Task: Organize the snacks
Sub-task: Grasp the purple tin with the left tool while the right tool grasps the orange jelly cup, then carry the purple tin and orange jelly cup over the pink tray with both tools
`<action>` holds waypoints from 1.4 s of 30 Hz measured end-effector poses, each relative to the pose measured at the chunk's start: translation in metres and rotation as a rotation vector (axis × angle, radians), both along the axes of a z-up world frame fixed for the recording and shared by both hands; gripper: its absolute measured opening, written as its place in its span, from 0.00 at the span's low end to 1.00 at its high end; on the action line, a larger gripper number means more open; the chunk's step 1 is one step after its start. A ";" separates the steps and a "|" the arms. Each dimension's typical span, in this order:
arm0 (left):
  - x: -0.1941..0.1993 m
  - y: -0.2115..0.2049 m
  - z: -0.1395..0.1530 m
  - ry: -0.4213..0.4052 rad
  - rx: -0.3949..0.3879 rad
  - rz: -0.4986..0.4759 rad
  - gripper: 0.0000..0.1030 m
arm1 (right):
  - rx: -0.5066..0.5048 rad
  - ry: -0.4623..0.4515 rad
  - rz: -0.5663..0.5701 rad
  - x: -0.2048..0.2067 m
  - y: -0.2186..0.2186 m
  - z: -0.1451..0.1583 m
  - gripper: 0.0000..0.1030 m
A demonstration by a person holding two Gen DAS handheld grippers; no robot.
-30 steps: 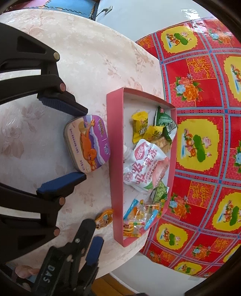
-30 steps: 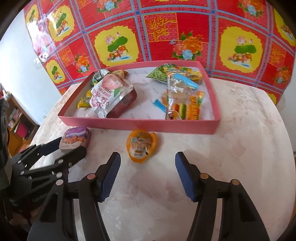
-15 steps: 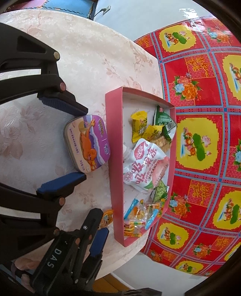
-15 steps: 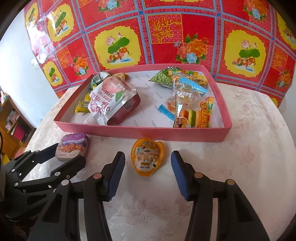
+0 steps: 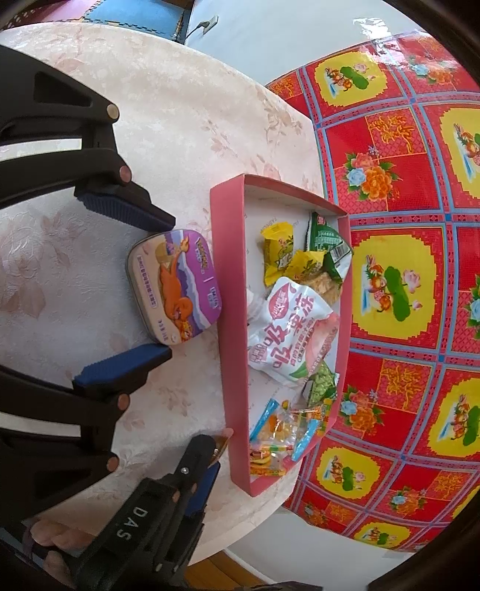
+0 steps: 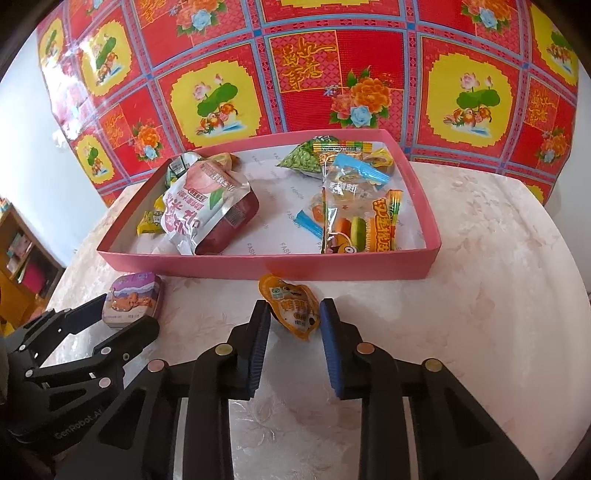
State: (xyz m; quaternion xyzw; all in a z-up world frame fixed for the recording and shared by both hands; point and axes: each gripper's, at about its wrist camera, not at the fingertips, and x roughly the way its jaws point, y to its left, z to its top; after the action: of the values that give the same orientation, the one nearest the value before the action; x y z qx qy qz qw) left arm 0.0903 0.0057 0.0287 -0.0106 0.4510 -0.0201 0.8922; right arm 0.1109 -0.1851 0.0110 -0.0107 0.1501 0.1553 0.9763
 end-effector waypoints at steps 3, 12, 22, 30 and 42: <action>-0.003 -0.003 0.001 0.004 0.007 -0.008 0.64 | 0.002 0.000 0.007 -0.002 0.000 -0.001 0.27; -0.006 -0.007 0.005 -0.025 0.005 -0.021 0.64 | 0.014 0.008 0.020 -0.008 -0.006 -0.004 0.27; -0.007 -0.007 0.024 -0.063 -0.005 -0.025 0.24 | 0.042 -0.043 0.054 -0.027 -0.012 0.005 0.27; -0.002 0.003 0.025 -0.032 -0.042 -0.004 0.22 | 0.048 -0.069 0.072 -0.034 -0.013 0.010 0.27; 0.001 0.016 0.011 0.028 -0.075 0.011 0.64 | 0.044 -0.077 0.092 -0.036 -0.010 0.011 0.27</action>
State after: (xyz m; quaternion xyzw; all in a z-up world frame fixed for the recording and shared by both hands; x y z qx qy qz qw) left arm 0.0917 0.0215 0.0395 -0.0471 0.4624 -0.0318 0.8848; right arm 0.0745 -0.1953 0.0218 -0.0020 0.1084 0.2028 0.9732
